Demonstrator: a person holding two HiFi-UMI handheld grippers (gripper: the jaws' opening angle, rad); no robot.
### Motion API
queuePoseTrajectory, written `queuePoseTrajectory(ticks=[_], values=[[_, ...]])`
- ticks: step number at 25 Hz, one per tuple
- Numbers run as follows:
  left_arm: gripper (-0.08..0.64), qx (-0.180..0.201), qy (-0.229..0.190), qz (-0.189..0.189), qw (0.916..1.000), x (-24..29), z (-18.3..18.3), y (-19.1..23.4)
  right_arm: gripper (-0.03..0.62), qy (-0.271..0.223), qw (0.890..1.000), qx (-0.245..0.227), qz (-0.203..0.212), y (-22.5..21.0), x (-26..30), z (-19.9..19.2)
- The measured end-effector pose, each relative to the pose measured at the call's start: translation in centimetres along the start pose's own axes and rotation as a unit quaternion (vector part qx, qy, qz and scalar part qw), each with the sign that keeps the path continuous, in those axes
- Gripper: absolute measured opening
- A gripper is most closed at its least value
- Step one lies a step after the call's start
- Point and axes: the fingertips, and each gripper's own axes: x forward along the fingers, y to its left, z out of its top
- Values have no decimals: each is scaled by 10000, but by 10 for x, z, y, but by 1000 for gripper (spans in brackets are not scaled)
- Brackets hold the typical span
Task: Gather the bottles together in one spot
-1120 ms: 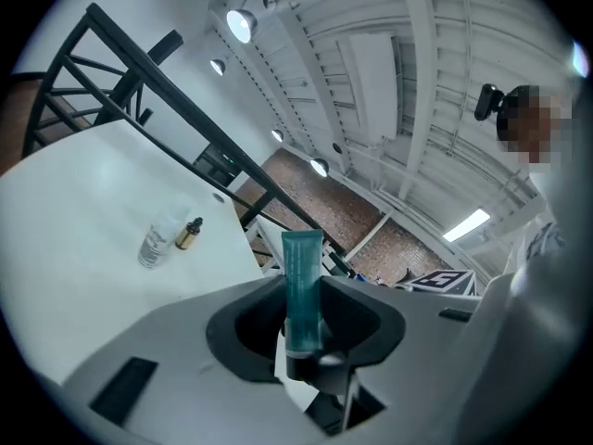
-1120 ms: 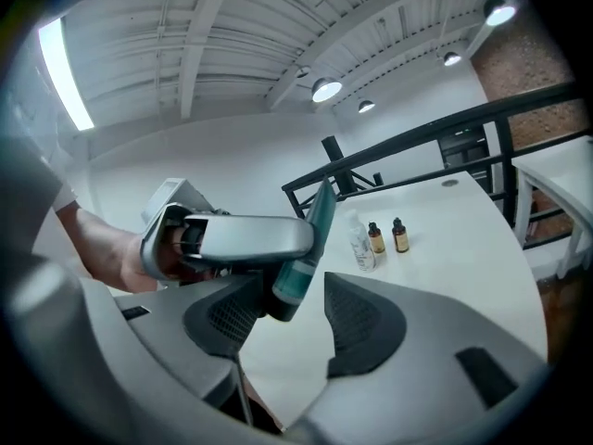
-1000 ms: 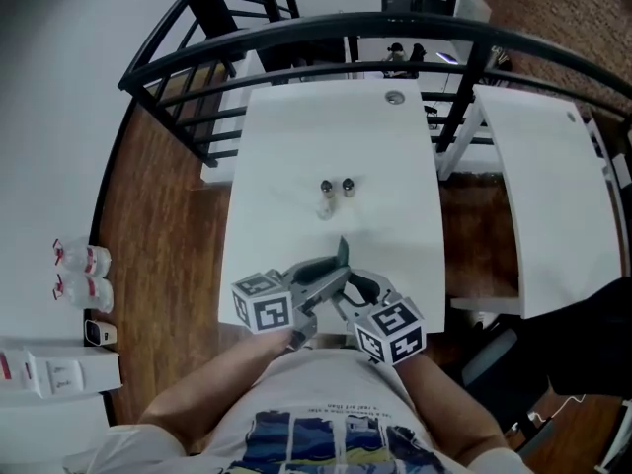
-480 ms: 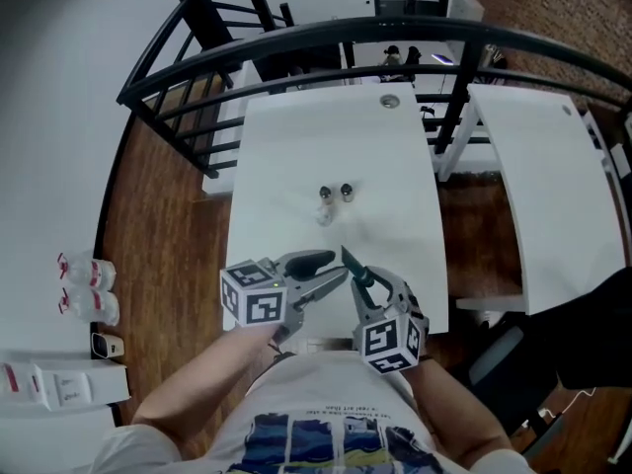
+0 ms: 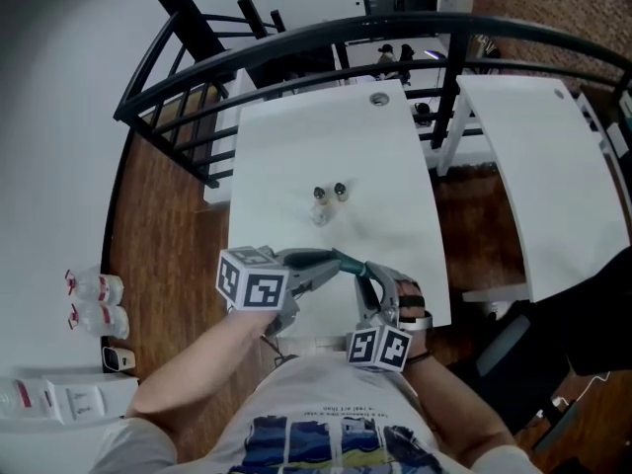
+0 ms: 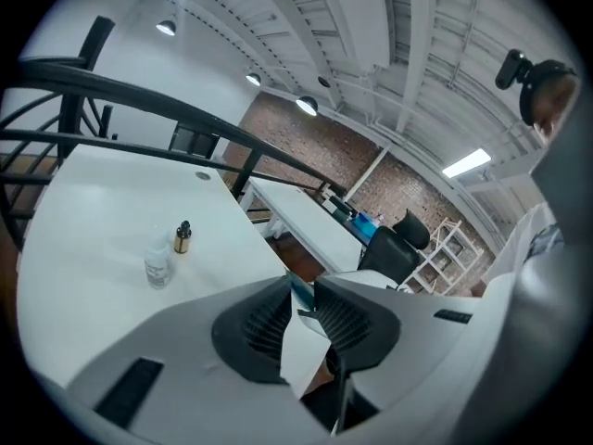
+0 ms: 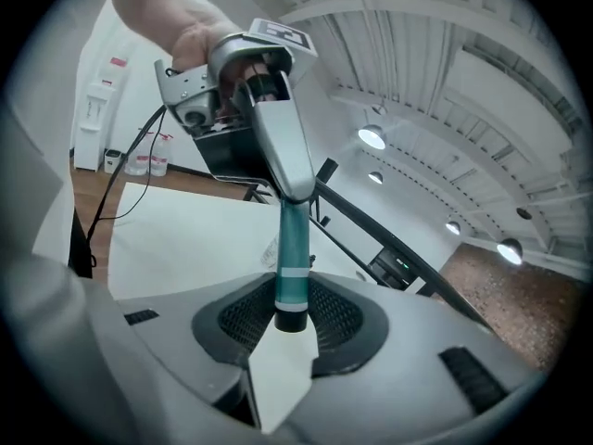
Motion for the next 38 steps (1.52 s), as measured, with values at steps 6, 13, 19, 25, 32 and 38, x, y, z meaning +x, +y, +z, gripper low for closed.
queuePoseTrajectory(ticks=[6,13,19,25,32,38], values=[[34,657,258,-100,9975,11,8,-10,130,-224,9983,525,119,-8,-3,-6],[29,1677,637,246,9835,33,13,-10,239,-237,9868,1425,732,-2,1,-27],[29,2317,869,776,9658,52,22,22,241,-84,9646,2433,1018,-16,-5,-51],[29,2382,938,1391,9566,66,35,62,241,44,9567,2790,826,-34,-15,-71],[28,2101,1154,1925,9516,85,32,112,240,181,9511,3003,696,-39,-24,-88],[29,1999,1313,2070,9487,98,34,129,240,212,9526,2968,635,-46,-27,-94]])
